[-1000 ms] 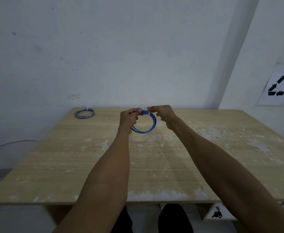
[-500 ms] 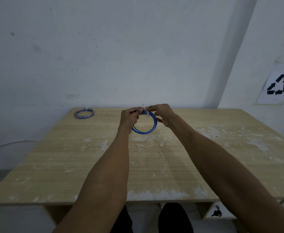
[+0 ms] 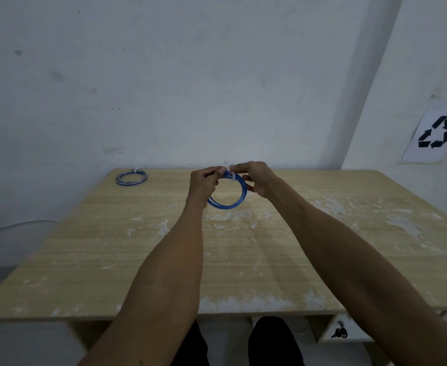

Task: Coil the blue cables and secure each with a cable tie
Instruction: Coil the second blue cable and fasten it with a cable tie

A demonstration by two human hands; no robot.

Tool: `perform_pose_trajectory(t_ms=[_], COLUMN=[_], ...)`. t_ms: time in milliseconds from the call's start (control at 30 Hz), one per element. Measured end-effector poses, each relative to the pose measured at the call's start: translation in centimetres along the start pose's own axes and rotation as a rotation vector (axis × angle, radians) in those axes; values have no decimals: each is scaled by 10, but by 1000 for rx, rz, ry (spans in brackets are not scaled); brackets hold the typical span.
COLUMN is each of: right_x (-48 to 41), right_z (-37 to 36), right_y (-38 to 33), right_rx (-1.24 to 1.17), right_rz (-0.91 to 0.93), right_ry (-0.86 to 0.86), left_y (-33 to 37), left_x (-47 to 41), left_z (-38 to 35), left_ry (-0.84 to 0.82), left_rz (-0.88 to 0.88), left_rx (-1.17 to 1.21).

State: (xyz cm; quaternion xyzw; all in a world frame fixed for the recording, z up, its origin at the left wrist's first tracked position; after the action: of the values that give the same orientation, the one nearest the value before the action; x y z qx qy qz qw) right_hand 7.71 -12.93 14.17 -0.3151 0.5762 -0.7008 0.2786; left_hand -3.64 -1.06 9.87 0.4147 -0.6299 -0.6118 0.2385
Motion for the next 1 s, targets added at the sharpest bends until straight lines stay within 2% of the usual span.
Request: perform_pose_trajectory(t_ms=[1000], right_x=[6], right_z=[2], right_y=[-3], right_rx=[-45], right_rz=[-50], right_ry=[-41], left_y=[-4], left_x=[-1], left_z=[-3], left_ry=[-31], left_rz=[25], left_rx=[29])
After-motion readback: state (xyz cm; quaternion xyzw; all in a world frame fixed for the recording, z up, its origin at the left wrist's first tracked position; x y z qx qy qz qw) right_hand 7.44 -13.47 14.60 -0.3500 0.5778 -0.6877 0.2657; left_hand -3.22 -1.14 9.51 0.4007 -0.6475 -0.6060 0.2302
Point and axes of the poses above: each hand's wrist, its own x-axis away from the middle knuckle, its own z-axis out of the back of the hand, y = z × x, the point moved 4 cm from there along -x, towards the middle knuckle, and after that the axes turned 2 degrees about x, right-handed, at the moved point
